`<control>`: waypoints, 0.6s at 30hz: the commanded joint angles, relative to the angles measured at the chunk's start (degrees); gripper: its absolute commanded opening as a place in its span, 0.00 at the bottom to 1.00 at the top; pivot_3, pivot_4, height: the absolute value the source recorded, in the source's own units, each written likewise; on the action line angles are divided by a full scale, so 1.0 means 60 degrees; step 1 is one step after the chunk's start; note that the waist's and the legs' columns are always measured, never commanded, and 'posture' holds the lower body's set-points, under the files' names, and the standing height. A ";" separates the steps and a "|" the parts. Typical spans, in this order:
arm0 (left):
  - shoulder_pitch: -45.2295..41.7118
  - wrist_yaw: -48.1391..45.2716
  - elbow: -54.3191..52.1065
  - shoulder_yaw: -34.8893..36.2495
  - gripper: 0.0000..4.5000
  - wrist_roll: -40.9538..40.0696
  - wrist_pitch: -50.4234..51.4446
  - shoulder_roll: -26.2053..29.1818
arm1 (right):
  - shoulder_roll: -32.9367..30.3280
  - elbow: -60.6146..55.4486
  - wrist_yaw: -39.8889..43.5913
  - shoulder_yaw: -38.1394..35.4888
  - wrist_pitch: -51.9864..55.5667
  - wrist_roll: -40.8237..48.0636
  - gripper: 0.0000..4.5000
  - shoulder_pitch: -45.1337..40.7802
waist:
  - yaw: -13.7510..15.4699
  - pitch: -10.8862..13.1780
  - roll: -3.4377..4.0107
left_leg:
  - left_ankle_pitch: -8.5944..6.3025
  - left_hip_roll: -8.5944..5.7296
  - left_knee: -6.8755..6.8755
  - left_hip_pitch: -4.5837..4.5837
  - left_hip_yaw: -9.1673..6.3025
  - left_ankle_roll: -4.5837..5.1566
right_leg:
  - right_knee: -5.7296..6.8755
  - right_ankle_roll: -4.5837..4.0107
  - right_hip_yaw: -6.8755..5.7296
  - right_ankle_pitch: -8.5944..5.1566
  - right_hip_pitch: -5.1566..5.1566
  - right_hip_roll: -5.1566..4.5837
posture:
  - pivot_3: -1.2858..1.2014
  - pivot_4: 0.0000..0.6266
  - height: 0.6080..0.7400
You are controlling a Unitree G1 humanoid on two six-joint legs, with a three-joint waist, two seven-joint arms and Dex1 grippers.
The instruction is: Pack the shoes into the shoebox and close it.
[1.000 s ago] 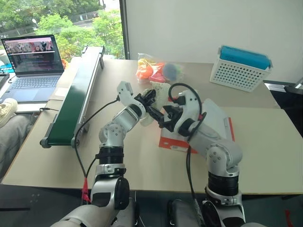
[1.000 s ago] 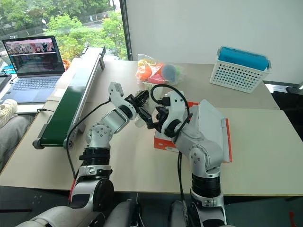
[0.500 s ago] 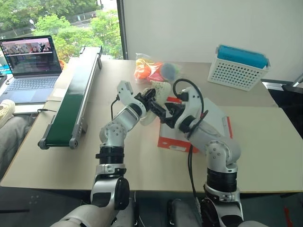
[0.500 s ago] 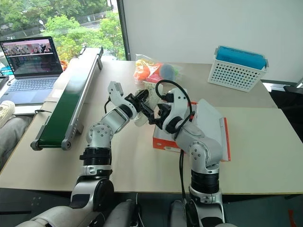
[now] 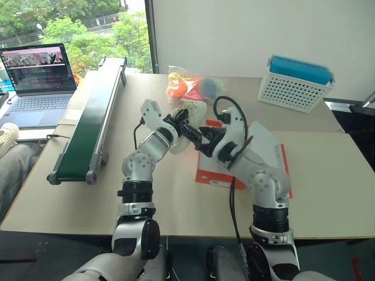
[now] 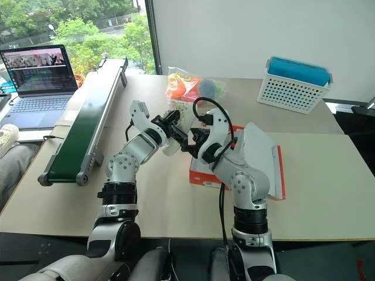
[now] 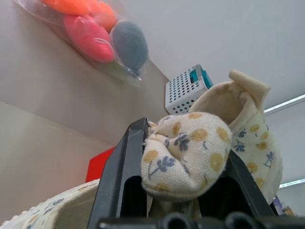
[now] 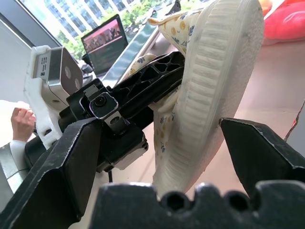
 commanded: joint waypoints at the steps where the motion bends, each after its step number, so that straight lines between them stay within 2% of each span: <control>1: -0.0009 -0.0410 -0.0542 -0.0377 0.28 -0.0355 0.0324 -0.0441 | -0.0278 -0.0441 -0.1419 -0.2654 -0.0879 0.1239 1.00 -0.1055 | 0.0009 0.0000 0.0000 | 0.0000 0.0000 0.0000 0.0000 0.0000 0.0000 | 0.0000 0.0000 0.0000 0.0000 0.0000 0.0000 | 0.52 0.24 0.73; 4: 0.0014 -0.0385 -0.0592 -0.0375 0.28 -0.0389 0.0337 -0.0423 | -0.0758 -0.0452 -0.2060 -0.3071 -0.0641 0.2128 1.00 -0.1560 | -0.0002 0.0000 0.0001 | 0.0000 0.0001 0.0000 -0.0002 0.0002 0.0000 | 0.0003 -0.0001 0.0002 0.0000 -0.0005 0.0000 | 0.52 0.24 0.73; 7: 0.0021 -0.0358 -0.0613 -0.0359 0.28 -0.0406 0.0337 -0.0454 | -0.1114 -0.0387 -0.2694 -0.2943 -0.0426 0.2548 1.00 -0.1852 | -0.0016 0.0000 0.0001 | 0.0000 0.0003 -0.0002 0.0001 0.0003 0.0001 | 0.0003 -0.0001 0.0003 0.0000 -0.0006 0.0001 | 0.52 0.24 0.73; 13: 0.0042 -0.0305 -0.0629 -0.0408 0.28 -0.0469 0.0323 -0.0443 | -0.1363 -0.0712 -0.3929 -0.3053 -0.0393 0.4742 1.00 -0.2499 | 0.0043 0.0005 0.0008 | 0.0000 0.0000 -0.0001 -0.0021 0.0013 0.0002 | 0.0008 0.0000 0.0017 0.0000 -0.0034 -0.0001 | 0.52 0.24 0.73; 18: 0.0105 -0.0232 -0.0725 -0.0350 0.28 -0.0603 0.0366 -0.0371 | -0.2696 -0.1940 -0.3473 -0.2268 0.0695 0.5362 1.00 -0.1819 | 0.0073 0.0005 0.0007 | 0.0007 -0.0003 0.0005 -0.0083 0.0014 0.0019 | 0.0021 0.0012 0.0018 0.0007 -0.0069 -0.0001 | 0.52 0.24 0.73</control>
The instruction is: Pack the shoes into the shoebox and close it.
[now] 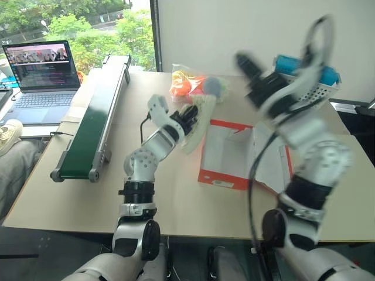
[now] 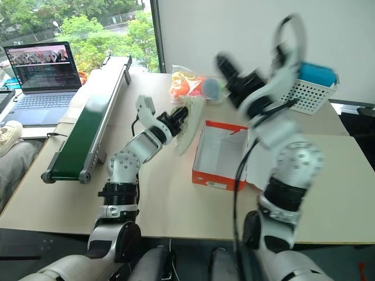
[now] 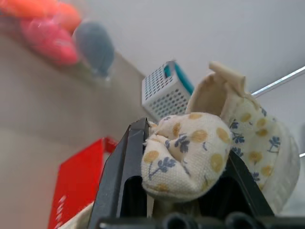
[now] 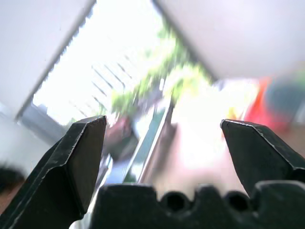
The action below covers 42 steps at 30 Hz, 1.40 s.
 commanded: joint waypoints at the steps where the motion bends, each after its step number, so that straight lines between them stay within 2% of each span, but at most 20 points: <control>1: -0.0266 -0.0096 -0.0457 -0.0079 0.28 -0.0257 -0.0028 -0.0366 | -0.0410 -0.0973 0.0343 0.0642 0.0617 0.0830 1.00 0.0985 | -0.0056 0.0000 0.0000 | 0.0000 0.0002 -0.0003 -0.0005 0.0001 0.0000 | -0.0002 0.0000 0.0001 0.0000 -0.0002 0.0006 | 0.52 0.24 0.73; 7: -0.0238 -0.0043 -0.0487 -0.0100 0.28 -0.0292 -0.0018 -0.0346 | -0.0883 -0.1002 -0.0162 0.1538 0.0972 0.0341 1.00 0.2014 | -0.0115 0.0001 0.0001 | 0.0009 0.0001 0.0002 -0.0004 0.0021 0.0009 | -0.0010 -0.0001 0.0029 0.0006 -0.0022 -0.0004 | 0.52 0.24 0.73; 10: -0.0202 -0.0011 -0.0548 -0.0145 0.28 -0.0295 0.0010 -0.0391 | -0.0726 -0.0516 -0.0362 0.2081 0.0918 -0.0456 1.00 0.2111 | -0.0111 0.0000 0.0001 | 0.0012 0.0002 0.0002 0.0000 0.0016 0.0010 | -0.0014 -0.0001 0.0027 0.0012 -0.0016 0.0002 | 0.52 0.24 0.73; 15: -0.0219 0.0021 -0.0558 -0.0126 0.28 -0.0309 0.0038 -0.0325 | -0.0313 -0.0115 -0.0542 0.2343 0.0884 -0.0916 1.00 0.2000 | -0.0093 0.0001 0.0001 | 0.0013 0.0001 -0.0002 -0.0006 0.0019 0.0008 | -0.0015 0.0001 0.0026 0.0013 -0.0020 0.0002 | 0.52 0.24 0.73; 23: -0.0164 0.0037 -0.0600 -0.0140 0.28 -0.0254 0.0006 -0.0291 | 0.0861 0.0625 -0.0536 0.2522 0.0713 -0.1454 1.00 0.1471 | -0.0098 0.0000 0.0002 | 0.0015 0.0002 0.0001 -0.0007 0.0018 0.0006 | -0.0015 0.0003 0.0026 0.0014 -0.0022 0.0003 | 0.52 0.24 0.73; 34: -0.0146 -0.0011 -0.0670 -0.0205 0.28 -0.0193 -0.0083 -0.0320 | 0.1207 0.2439 0.0240 0.2647 0.0104 -0.3266 1.00 0.1283 | -0.0117 0.0000 0.0002 | 0.0016 -0.0001 0.0000 -0.0008 0.0020 0.0004 | -0.0008 0.0008 0.0025 0.0017 -0.0022 0.0005 | 0.52 0.24 0.73; 39: -0.0103 0.0007 -0.0741 -0.0202 0.28 -0.0196 -0.0094 -0.0288 | 0.1363 0.2676 0.0527 0.2542 -0.0071 -0.3712 1.00 0.1334 | -0.0125 0.0000 0.0002 | 0.0017 0.0000 0.0000 -0.0009 0.0018 0.0002 | 0.0004 0.0008 0.0026 0.0018 -0.0021 0.0005 | 0.52 0.24 0.73; 42: -0.0077 0.0002 -0.0752 -0.0188 0.27 -0.0200 -0.0101 -0.0265 | 0.1517 0.2661 0.0655 0.2419 -0.0141 -0.3762 0.85 0.1369 | -0.0128 0.0000 0.0002 | 0.0017 0.0000 0.0000 -0.0009 0.0018 0.0001 | 0.0023 0.0008 0.0025 0.0018 -0.0021 0.0005 | 0.52 0.24 0.73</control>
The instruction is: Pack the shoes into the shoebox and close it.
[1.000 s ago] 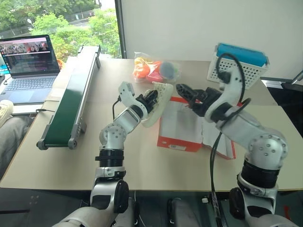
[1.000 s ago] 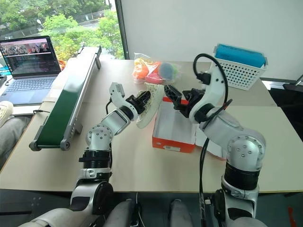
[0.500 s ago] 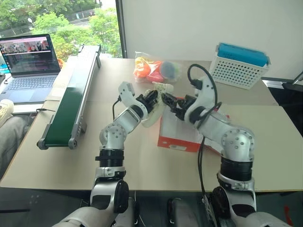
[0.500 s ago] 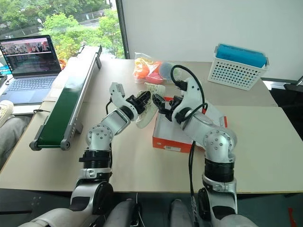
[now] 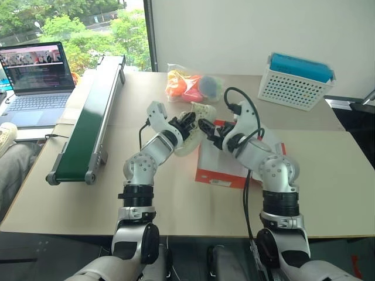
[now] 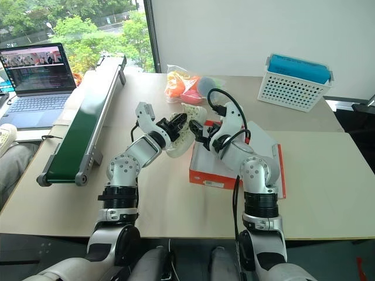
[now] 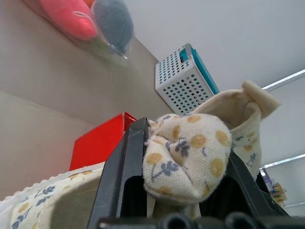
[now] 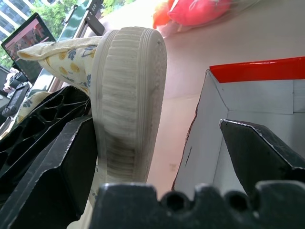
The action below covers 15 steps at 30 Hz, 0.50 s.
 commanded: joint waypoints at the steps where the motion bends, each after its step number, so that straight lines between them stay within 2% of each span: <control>1: -0.0097 -0.0175 -0.0702 -0.0032 0.27 -0.0200 -0.0123 -0.0263 | 0.0131 -0.0056 0.0078 -0.0300 -0.0277 -0.0228 0.77 -0.0014 | -0.0007 0.0000 0.0000 | 0.0000 0.0000 0.0000 0.0000 0.0000 0.0000 | 0.0001 0.0000 0.0000 0.0000 0.0000 0.0000 | 0.52 0.24 0.73; 7: -0.0043 -0.0237 -0.0737 -0.0136 0.27 -0.0151 -0.0065 -0.0216 | 0.0484 -0.0220 0.0153 -0.0638 -0.0389 -0.0061 0.31 -0.0047 | -0.0007 0.0000 0.0000 | 0.0002 0.0000 0.0001 0.0000 -0.0002 -0.0002 | 0.0006 0.0000 0.0000 0.0000 0.0000 0.0000 | 0.52 0.24 0.73; 9: -0.0028 -0.0280 -0.0737 -0.0203 0.27 -0.0120 -0.0023 -0.0181 | 0.0569 -0.0218 0.0164 -0.0754 -0.0388 0.0036 0.18 -0.0083 | -0.0009 0.0000 0.0000 | 0.0001 0.0000 0.0001 0.0000 -0.0002 -0.0002 | 0.0005 0.0000 0.0000 0.0000 0.0000 0.0000 | 0.52 0.24 0.73; 11: 0.0001 -0.0372 -0.0784 -0.0387 0.27 -0.0014 0.0090 -0.0081 | 0.0647 -0.0286 0.0170 -0.0870 -0.0365 0.0121 0.15 -0.0089 | -0.0011 0.0000 0.0000 | 0.0002 0.0000 0.0000 0.0000 -0.0001 -0.0003 | 0.0005 0.0000 0.0000 0.0000 0.0000 0.0000 | 0.52 0.24 0.73; 15: 0.0062 -0.0633 -0.0908 -0.0681 0.27 0.0160 0.0148 0.0084 | 0.0722 -0.0383 0.0098 -0.1009 -0.0397 0.0121 0.15 -0.0110 | -0.0021 0.0000 0.0001 | 0.0003 0.0000 0.0001 0.0000 -0.0001 -0.0005 | 0.0006 0.0000 0.0000 0.0000 -0.0001 0.0001 | 0.52 0.24 0.73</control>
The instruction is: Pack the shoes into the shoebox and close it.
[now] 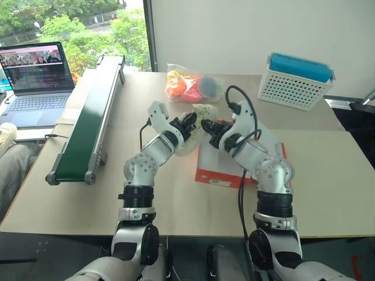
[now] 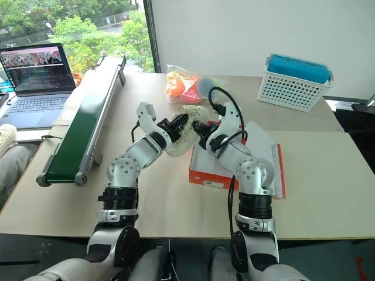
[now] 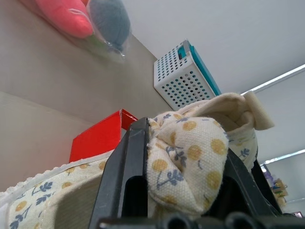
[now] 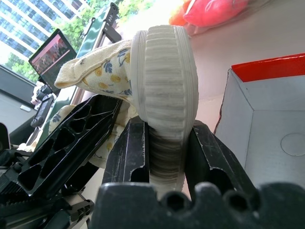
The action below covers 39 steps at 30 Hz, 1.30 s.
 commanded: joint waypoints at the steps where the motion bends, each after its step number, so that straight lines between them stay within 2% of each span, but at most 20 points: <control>1: 0.0017 -0.0660 -0.0773 -0.0536 0.27 0.0181 0.0059 0.0084 | -0.0003 -0.0396 -0.0161 -0.0457 -0.0340 -0.0016 0.15 -0.0124 | -0.0003 0.0000 0.0000 | 0.0000 0.0000 0.0000 0.0000 0.0000 0.0000 | 0.0000 0.0000 0.0000 0.0000 0.0000 0.0000 | 0.52 0.24 0.73; 3: 0.0099 -0.0978 -0.0903 -0.0746 0.42 0.0433 -0.0101 0.0208 | 0.0026 -0.0448 -0.0284 -0.0597 -0.0435 -0.0033 0.15 -0.0163 | 0.0006 0.0000 0.0000 | 0.0001 -0.0001 0.0000 0.0000 0.0000 -0.0001 | 0.0002 0.0000 0.0000 0.0000 0.0000 0.0001 | 0.52 0.24 0.73; 7: 0.0468 -0.2241 -0.1625 -0.1967 0.75 0.1589 -0.0408 0.1278 | -0.0280 -0.0600 -0.0655 -0.1328 -0.0392 0.0265 0.15 -0.0629 | 0.0007 0.0002 0.0004 | 0.0005 -0.0003 0.0000 0.0000 0.0003 -0.0009 | 0.0001 0.0000 0.0000 0.0000 0.0000 0.0000 | 0.52 0.24 0.73; 11: 0.0830 -0.2940 -0.2127 -0.1908 0.75 0.1511 -0.0324 0.1823 | -0.1008 -0.0613 -0.0989 -0.2175 0.0132 0.0833 0.15 -0.1272 | -0.0005 0.0006 0.0012 | 0.0029 0.0000 -0.0001 0.0000 0.0005 -0.0048 | 0.0006 0.0000 0.0003 0.0000 -0.0006 0.0000 | 0.52 0.24 0.73; 14: 0.1137 -0.3522 -0.2381 -0.1914 0.75 0.1558 -0.0265 0.2381 | -0.2448 -0.0019 -0.1142 -0.2819 0.1696 0.1573 0.15 -0.2126 | -0.0019 0.0014 0.0026 | 0.0019 0.0002 -0.0002 0.0000 0.0004 -0.0031 | 0.0007 -0.0001 0.0003 0.0000 -0.0011 0.0001 | 0.52 0.24 0.73; 19: 0.1636 -0.4794 -0.2821 -0.2502 0.75 0.1621 -0.0353 0.2971 | -0.4373 0.1444 -0.0271 -0.2494 0.4407 0.1883 0.15 -0.3060 | -0.0034 0.0013 0.0028 | -0.0002 0.0004 -0.0006 0.0001 0.0008 0.0003 | -0.0002 -0.0002 0.0004 0.0000 -0.0003 0.0000 | 0.52 0.24 0.73; 22: 0.1970 -0.5970 -0.3190 -0.3206 0.75 0.1947 -0.0641 0.3538 | -0.5046 0.2619 0.0494 -0.2170 0.5732 0.1682 0.15 -0.3710 | -0.0075 0.0014 0.0030 | -0.0004 0.0003 -0.0006 0.0001 0.0016 0.0008 | -0.0010 -0.0002 0.0009 0.0000 -0.0003 -0.0003 | 0.52 0.24 0.73; 25: 0.2264 -0.7045 -0.3394 -0.3790 0.75 0.2301 -0.0953 0.4132 | -0.5425 0.3825 0.1189 -0.1623 0.6481 0.1482 0.15 -0.4363 | -0.0119 0.0017 0.0044 | -0.0004 0.0005 -0.0012 0.0001 0.0022 0.0008 | -0.0015 -0.0005 0.0016 0.0001 -0.0014 -0.0001 | 0.52 0.24 0.73; 28: 0.2372 -0.7690 -0.3276 -0.4071 0.75 0.2659 -0.1250 0.4539 | -0.5809 0.4646 0.2026 -0.0233 0.6519 0.1114 0.15 -0.4620 | -0.0108 0.0016 0.0048 | -0.0004 0.0007 -0.0013 0.0003 0.0023 0.0009 | -0.0041 -0.0007 0.0019 0.0001 -0.0017 0.0001 | 0.52 0.24 0.73; 32: 0.2338 -0.7761 -0.3185 -0.3964 0.75 0.2741 -0.1278 0.4406 | -0.6013 0.5085 0.3172 0.1097 0.6507 0.0296 0.15 -0.4629 | -0.0066 0.0016 0.0048 | -0.0009 0.0005 -0.0008 0.0002 0.0020 0.0017 | -0.0050 -0.0005 0.0017 0.0001 -0.0007 -0.0005 | 0.52 0.24 0.73; 35: 0.2454 -0.7658 -0.3292 -0.4025 0.75 0.2830 -0.1276 0.4249 | -0.6076 0.5481 0.4323 0.2578 0.5936 -0.0522 0.15 -0.4545 | -0.0047 0.0016 0.0048 | -0.0013 0.0004 -0.0009 -0.0001 0.0021 0.0023 | -0.0048 -0.0004 0.0014 0.0001 -0.0007 -0.0008 | 0.52 0.24 0.73; 39: 0.2586 -0.7592 -0.3484 -0.4064 0.75 0.2946 -0.1206 0.4108 | -0.6063 0.6114 0.5677 0.3881 0.5255 -0.1489 0.15 -0.4677 | -0.0071 0.0016 0.0048 | -0.0014 0.0003 -0.0007 -0.0001 0.0023 0.0024 | -0.0049 -0.0002 0.0015 0.0003 -0.0006 -0.0009 | 0.52 0.24 0.73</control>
